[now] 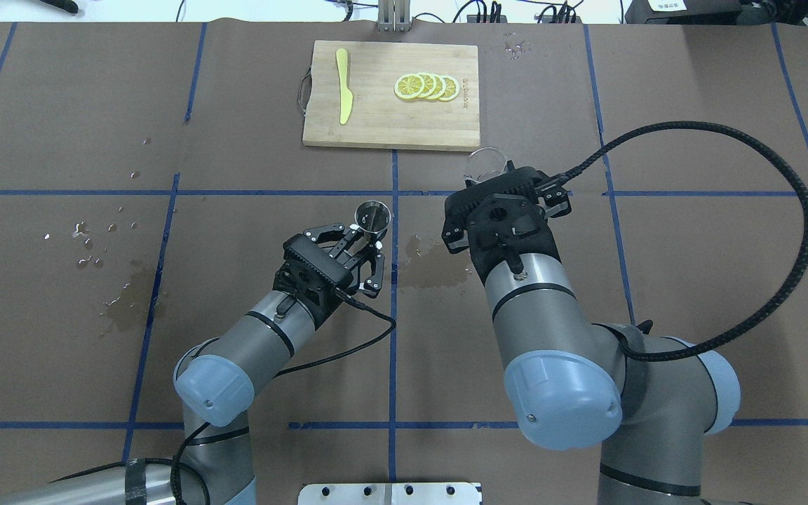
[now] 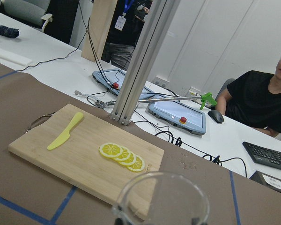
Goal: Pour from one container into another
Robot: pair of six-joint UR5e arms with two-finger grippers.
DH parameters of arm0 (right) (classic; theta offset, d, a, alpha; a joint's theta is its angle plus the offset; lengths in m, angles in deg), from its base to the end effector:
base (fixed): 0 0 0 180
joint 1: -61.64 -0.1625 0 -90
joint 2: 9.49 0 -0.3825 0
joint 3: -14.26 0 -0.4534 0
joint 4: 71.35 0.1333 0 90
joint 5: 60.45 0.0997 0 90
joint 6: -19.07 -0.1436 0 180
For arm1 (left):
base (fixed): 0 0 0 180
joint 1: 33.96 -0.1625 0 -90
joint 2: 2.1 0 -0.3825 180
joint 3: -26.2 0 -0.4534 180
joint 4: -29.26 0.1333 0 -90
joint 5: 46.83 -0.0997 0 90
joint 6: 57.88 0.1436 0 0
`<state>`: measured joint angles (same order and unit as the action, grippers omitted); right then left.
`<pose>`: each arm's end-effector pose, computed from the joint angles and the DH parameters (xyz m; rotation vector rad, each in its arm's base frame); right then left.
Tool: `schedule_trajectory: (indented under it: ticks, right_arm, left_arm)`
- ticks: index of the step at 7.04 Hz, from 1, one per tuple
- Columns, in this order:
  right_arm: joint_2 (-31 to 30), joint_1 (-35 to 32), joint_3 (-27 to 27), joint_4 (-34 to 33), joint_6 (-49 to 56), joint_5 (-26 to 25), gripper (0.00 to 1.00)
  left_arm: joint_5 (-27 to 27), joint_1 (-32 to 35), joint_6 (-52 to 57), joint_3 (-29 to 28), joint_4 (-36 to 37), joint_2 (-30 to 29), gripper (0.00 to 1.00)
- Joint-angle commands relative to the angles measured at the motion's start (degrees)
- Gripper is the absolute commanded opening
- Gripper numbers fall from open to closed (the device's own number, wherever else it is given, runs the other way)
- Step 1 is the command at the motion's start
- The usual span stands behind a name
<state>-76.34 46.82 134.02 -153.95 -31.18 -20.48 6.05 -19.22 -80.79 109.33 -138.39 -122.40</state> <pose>-0.4727 -0.3768 0.1116 1.1401 -0.5062 0.0818 0.6231 -0.3914 0.1926 1.4368 0.9559 0.1028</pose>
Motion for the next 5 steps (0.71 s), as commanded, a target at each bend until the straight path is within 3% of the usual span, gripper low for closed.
schedule_trajectory:
  ticks: [1, 2, 3, 4, 5]
  right_arm:
    - [-13.14, -0.12, 0.3, 16.93, -3.54, 0.55, 0.0]
    - [-18.96, -0.65, 0.04, 25.21, -3.54, 2.21, 0.0]
    - [-22.42, -1.0, -0.05, 27.12, -3.54, 2.48, 0.0]
    - [-22.97, -2.05, -0.05, 27.14, -3.54, 3.62, 0.0]
    - [-23.85, -2.93, -0.14, 27.14, -3.45, 4.33, 0.0]
  left_arm:
    - [-2.07, -0.06, -0.21, 3.52, -0.05, 4.35, 0.0]
    - [-3.92, -0.15, -0.47, 6.74, -0.22, 8.2, 0.0]
    - [-5.41, -0.15, -0.73, 8.78, -2.66, 12.24, 0.0]
    - [-10.04, -0.15, -1.69, 8.88, -10.25, 16.37, 0.0]
    - [-10.43, -0.15, -1.79, 8.97, -15.2, 23.2, 0.0]
